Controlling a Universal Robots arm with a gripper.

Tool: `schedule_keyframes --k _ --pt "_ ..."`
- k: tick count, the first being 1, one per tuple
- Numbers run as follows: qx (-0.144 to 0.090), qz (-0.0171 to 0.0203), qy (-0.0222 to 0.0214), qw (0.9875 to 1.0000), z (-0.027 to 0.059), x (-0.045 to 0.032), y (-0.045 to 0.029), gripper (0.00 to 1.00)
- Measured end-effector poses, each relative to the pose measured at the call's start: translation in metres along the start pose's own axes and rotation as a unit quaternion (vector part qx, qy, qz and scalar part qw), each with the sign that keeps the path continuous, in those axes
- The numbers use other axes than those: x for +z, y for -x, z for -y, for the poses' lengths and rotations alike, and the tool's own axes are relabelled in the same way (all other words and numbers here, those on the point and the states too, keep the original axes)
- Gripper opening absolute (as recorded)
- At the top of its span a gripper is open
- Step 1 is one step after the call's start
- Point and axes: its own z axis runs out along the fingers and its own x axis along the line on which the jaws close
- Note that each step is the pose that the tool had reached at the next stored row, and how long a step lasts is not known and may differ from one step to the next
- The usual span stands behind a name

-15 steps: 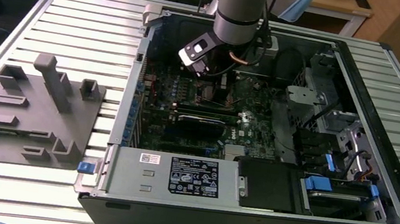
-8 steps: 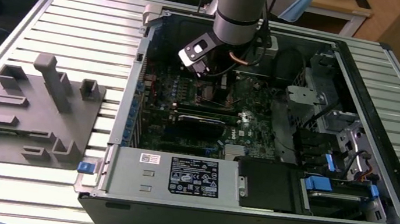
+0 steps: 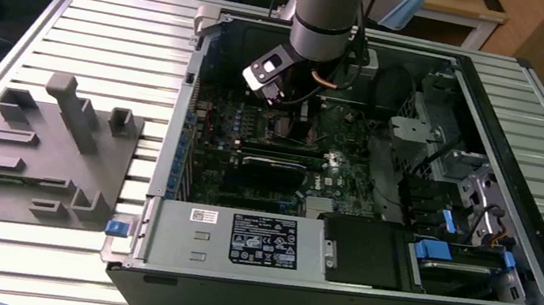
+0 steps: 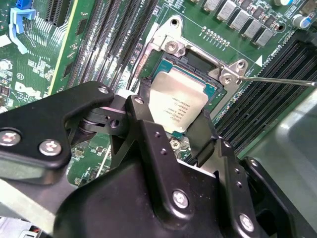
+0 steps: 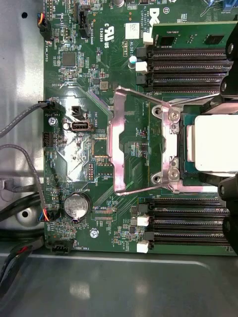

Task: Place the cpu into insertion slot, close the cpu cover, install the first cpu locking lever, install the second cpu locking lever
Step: 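Place the cpu into insertion slot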

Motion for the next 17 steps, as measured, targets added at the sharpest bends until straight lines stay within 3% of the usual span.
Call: schedule_keyframes --k 17 --pt "0.001 0.0003 0.0033 1.0 0.0035 -0.0015 -0.0002 0.54"
